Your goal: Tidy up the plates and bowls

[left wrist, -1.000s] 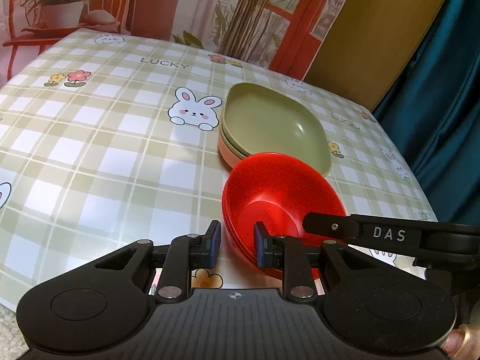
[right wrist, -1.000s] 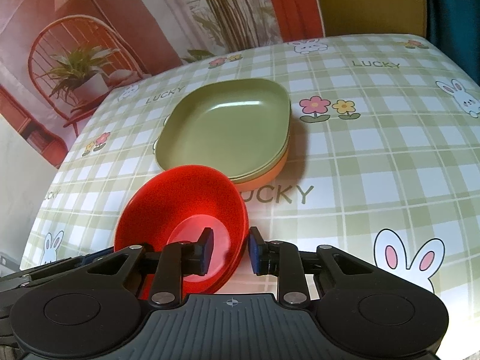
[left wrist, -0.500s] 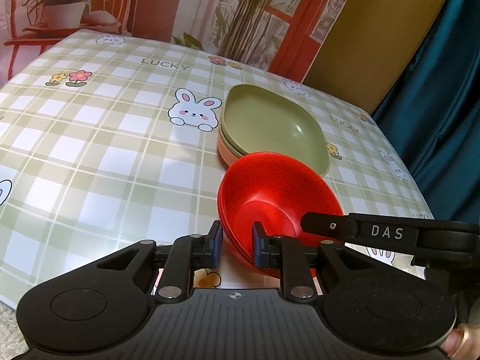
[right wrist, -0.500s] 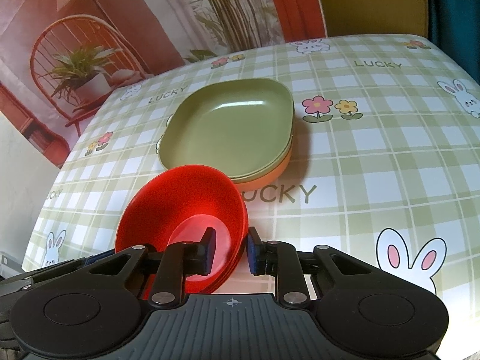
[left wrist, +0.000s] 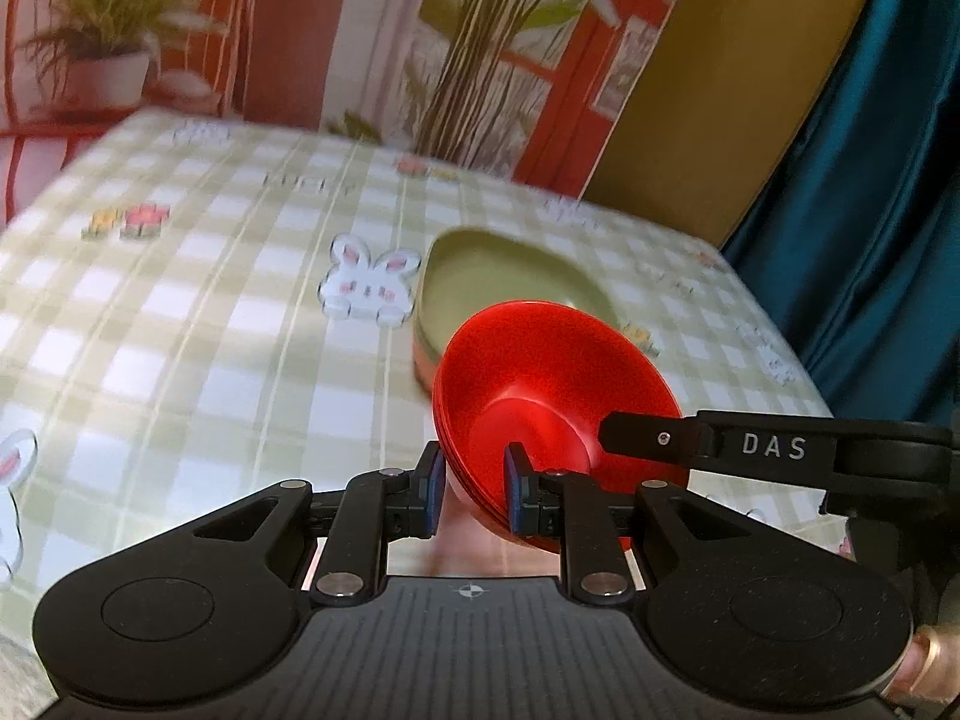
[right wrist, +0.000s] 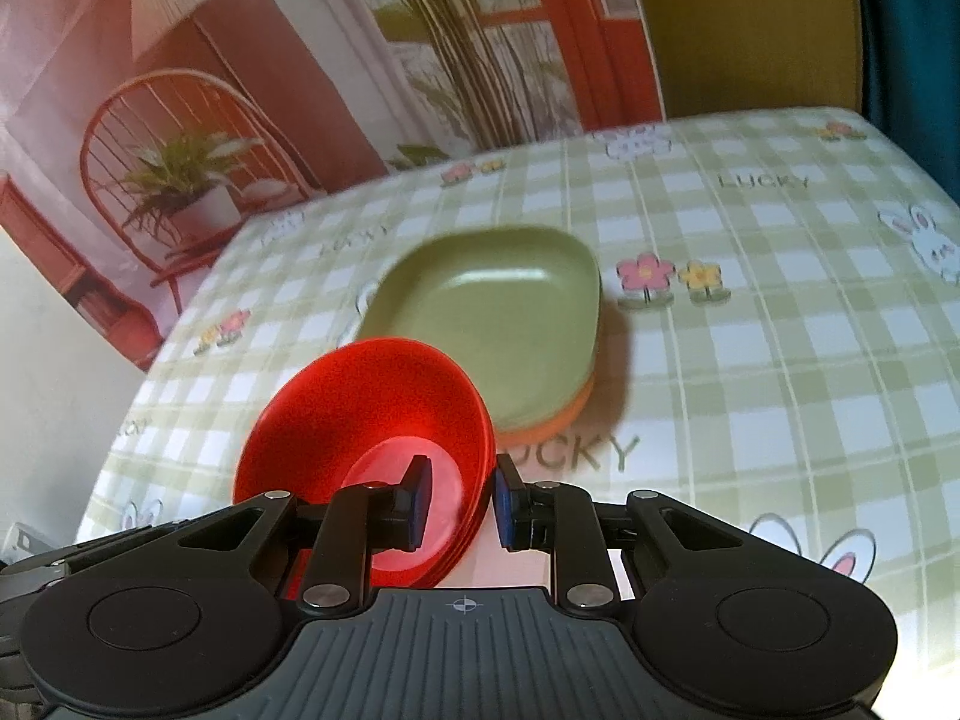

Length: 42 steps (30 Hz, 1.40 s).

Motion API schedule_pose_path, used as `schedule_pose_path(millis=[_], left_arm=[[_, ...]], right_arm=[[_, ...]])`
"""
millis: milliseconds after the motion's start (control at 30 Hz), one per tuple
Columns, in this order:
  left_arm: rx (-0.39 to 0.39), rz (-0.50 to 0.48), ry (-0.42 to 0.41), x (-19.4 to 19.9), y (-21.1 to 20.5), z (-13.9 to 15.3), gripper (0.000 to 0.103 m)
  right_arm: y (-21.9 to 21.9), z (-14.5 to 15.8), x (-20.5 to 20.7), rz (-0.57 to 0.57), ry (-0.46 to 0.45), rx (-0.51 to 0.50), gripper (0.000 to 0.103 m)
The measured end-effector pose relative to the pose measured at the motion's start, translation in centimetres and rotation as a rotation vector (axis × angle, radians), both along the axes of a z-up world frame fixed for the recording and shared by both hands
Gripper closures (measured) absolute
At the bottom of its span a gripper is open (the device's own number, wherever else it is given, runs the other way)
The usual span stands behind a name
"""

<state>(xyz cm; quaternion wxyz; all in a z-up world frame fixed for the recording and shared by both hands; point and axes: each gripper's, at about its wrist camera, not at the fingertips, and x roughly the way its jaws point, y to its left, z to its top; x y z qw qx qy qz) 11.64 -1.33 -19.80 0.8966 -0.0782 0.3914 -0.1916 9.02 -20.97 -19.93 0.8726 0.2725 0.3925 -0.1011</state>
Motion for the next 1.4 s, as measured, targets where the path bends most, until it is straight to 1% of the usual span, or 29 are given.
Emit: schedule_pose_path(millis=[133, 367, 633, 800, 900, 1000, 1200, 1400], left_arm=[[0.007, -0.01, -0.043, 0.3, -0.1, 1.8, 0.081], [0.003, -0.018, -0.095, 1.5, -0.6, 4.6, 0.081], [0.002, -0.018, -0.186, 2.8, -1.1, 7.9, 0.081], [0.006, -0.021, -0.224, 4.0, -1.8, 9.4, 0.081], [0.014, -0.027, -0.228, 4.8, -2.2, 9.6, 0.081], [0.021, -0.032, -0.206, 6.1, -2.5, 9.0, 0.081], [0.032, -0.049, -0.115, 8.7, -3.2, 6.8, 0.08], [0.07, -0.075, -0.034, 10.6, -4.0, 4.3, 0.08]], right_arm=[[-0.5, 2.0, 0.6, 0.003, -0.042, -0.025, 0.082], [-1.4, 5.0, 1.6, -0.002, -0.107, -0.048, 0.082], [-2.7, 8.6, 3.1, -0.004, -0.189, -0.074, 0.082], [-3.9, 10.0, 4.5, -0.004, -0.23, -0.093, 0.082], [-4.5, 9.9, 5.4, -0.003, -0.233, -0.103, 0.081], [-5.2, 9.0, 6.5, 0.002, -0.213, -0.094, 0.081], [-6.2, 6.0, 8.2, 0.004, -0.15, -0.06, 0.081], [-7.2, 2.7, 9.4, -0.004, -0.076, -0.011, 0.081]])
